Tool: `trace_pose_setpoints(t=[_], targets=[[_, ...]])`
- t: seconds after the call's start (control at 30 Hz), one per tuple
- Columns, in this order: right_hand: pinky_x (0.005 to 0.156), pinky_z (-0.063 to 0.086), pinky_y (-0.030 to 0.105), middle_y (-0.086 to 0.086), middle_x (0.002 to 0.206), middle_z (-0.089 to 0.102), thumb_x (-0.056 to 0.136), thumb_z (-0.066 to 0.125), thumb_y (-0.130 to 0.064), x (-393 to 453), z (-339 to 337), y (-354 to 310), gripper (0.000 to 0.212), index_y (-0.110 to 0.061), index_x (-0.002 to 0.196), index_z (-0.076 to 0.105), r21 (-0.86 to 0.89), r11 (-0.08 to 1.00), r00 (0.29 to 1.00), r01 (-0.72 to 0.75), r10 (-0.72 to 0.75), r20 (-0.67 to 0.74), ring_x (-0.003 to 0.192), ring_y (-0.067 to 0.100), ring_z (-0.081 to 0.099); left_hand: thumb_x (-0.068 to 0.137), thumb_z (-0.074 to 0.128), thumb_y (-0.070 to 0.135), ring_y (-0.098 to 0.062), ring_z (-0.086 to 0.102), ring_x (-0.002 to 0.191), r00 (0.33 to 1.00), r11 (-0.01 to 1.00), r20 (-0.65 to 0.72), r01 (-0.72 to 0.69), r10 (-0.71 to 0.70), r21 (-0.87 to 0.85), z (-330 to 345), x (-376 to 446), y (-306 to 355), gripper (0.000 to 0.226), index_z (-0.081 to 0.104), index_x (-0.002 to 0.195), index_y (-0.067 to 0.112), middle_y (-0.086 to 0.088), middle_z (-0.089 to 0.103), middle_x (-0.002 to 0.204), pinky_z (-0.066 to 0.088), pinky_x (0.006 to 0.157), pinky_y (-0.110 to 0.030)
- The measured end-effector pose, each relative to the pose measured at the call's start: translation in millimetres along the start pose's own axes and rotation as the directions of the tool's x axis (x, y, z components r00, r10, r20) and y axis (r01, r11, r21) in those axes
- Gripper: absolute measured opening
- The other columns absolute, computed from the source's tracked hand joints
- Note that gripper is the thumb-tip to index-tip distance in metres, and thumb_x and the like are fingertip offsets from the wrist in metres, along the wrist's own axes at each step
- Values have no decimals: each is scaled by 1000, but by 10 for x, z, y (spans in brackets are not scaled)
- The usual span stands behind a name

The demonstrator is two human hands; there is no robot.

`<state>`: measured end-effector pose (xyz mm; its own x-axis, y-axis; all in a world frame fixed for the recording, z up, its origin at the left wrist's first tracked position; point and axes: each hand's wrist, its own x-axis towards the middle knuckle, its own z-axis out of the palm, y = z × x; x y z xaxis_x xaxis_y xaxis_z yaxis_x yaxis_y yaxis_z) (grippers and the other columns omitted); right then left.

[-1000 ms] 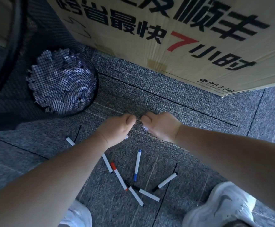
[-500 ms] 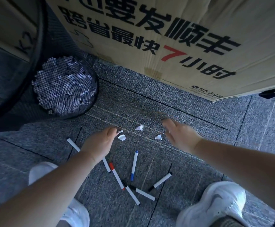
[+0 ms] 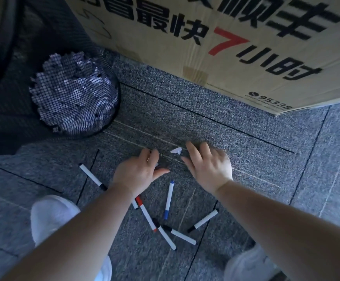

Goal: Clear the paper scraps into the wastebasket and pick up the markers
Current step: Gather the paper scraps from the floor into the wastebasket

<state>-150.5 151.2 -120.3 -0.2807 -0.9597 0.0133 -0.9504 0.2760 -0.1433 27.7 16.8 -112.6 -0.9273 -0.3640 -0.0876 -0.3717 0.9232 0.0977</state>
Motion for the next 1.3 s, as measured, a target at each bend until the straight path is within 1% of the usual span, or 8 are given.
trace_pose_setpoints(t=[0.4,0.73,0.87,0.9,0.93,1.03,1.17,1.3], targets=[[41,43,26,6,75,60,93,45,-50,240,12,-227,36,-19,112,48,23,993,994,112,-113,3,44,20,53,84,46,8,-19,40,29,1000,999,9,-6,5,36,5,25,18,10,47,95,6,-10,59,67,30,28,-21],[31,35,21,9,71,61,79,49,-3,365,-54,-108,21,-5,99,44,123,972,962,201,-220,164,34,17,45,59,70,-1,-18,42,30,992,995,119,-36,47,-93,-133,62,-18,50,45,101,5,-9,60,66,26,30,-18],[42,41,16,1,78,41,89,53,-2,403,-317,37,30,-19,100,30,174,982,886,-75,-14,463,59,13,48,49,78,-9,-10,22,34,984,992,176,39,-18,-120,-262,118,-23,65,46,103,4,-7,57,60,16,28,-18],[52,44,20,4,82,37,94,47,-7,374,-333,136,58,2,134,5,109,978,894,-180,116,433,68,15,47,50,77,-10,-9,21,35,981,988,189,62,-35,-139,-295,150,-6,63,46,103,4,-7,56,60,12,28,-17],[60,47,27,4,85,38,97,42,-12,326,-400,259,30,-3,125,36,107,966,873,-236,162,459,72,18,46,52,76,-11,-8,20,35,979,983,198,81,-48,-162,-313,187,19,61,46,103,4,-7,56,60,9,28,-17],[48,49,35,3,75,55,98,43,-14,114,-534,467,16,-5,109,48,238,933,894,-272,153,420,54,22,51,65,70,-11,-8,23,34,970,969,239,101,-46,-226,-406,346,196,50,45,105,5,-6,51,60,12,28,-19],[33,28,19,-3,58,45,95,49,-6,-99,-544,559,15,-5,110,46,259,950,872,-176,28,489,37,10,37,95,43,2,-8,31,43,939,945,345,114,-2,-305,-418,527,517,28,36,121,8,3,39,63,27,37,-24],[40,37,22,2,66,57,101,37,-21,-153,-530,550,30,-9,128,37,241,958,838,-158,1,545,47,19,51,93,43,1,-11,36,45,900,931,428,80,86,-357,-415,626,715,30,31,118,11,0,44,64,29,38,-27]])
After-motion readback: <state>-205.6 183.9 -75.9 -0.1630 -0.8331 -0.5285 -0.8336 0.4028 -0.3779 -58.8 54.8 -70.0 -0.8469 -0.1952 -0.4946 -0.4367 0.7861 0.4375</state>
